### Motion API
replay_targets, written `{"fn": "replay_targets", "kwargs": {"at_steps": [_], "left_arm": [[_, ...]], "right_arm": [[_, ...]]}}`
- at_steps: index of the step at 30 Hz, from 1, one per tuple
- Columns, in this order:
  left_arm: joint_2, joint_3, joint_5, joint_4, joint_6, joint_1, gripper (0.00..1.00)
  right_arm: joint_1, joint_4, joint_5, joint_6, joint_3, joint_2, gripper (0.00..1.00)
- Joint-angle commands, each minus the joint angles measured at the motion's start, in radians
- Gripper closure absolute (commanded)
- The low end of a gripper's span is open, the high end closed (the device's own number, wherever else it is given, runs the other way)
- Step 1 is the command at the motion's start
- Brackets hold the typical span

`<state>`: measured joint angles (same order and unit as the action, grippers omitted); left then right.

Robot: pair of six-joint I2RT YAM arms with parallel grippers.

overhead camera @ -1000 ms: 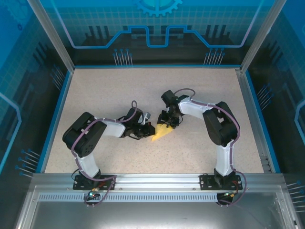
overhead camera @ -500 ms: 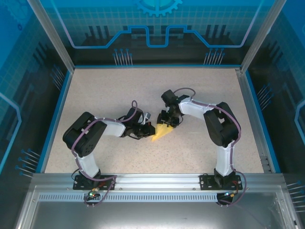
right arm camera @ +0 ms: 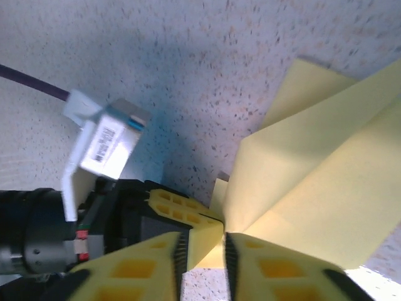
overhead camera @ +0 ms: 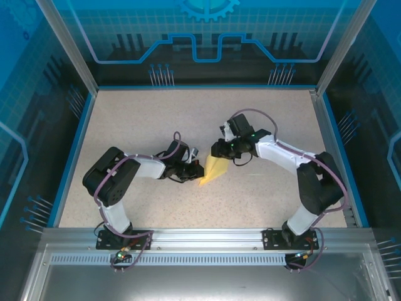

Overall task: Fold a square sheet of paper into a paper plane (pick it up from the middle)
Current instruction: Fourth fold the wing at the center of the table.

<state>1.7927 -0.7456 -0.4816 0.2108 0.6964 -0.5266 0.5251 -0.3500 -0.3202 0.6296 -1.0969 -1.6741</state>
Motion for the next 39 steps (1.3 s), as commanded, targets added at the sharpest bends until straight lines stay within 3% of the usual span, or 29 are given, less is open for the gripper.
{"fn": "replay_targets", "kwargs": {"at_steps": [1, 11, 28, 39], "left_arm": [[0.019, -0.001, 0.054, -0.091, -0.022, 0.006, 0.96], [0.023, -0.002, 0.062, -0.098, -0.016, 0.006, 0.97], [0.014, -0.007, 0.076, -0.148, -0.033, 0.005, 0.98], [0.017, -0.002, 0.075, -0.196, -0.063, 0.006, 0.99]], "right_arm": [[0.027, 0.081, -0.076, -0.029, 0.032, -0.059, 0.81], [0.063, 0.137, -0.15, -0.014, 0.025, -0.202, 0.92], [0.033, 0.162, -0.095, -0.043, 0.043, -0.286, 0.94], [-0.031, 0.171, -0.132, -0.061, 0.011, -0.278, 0.93]]}}
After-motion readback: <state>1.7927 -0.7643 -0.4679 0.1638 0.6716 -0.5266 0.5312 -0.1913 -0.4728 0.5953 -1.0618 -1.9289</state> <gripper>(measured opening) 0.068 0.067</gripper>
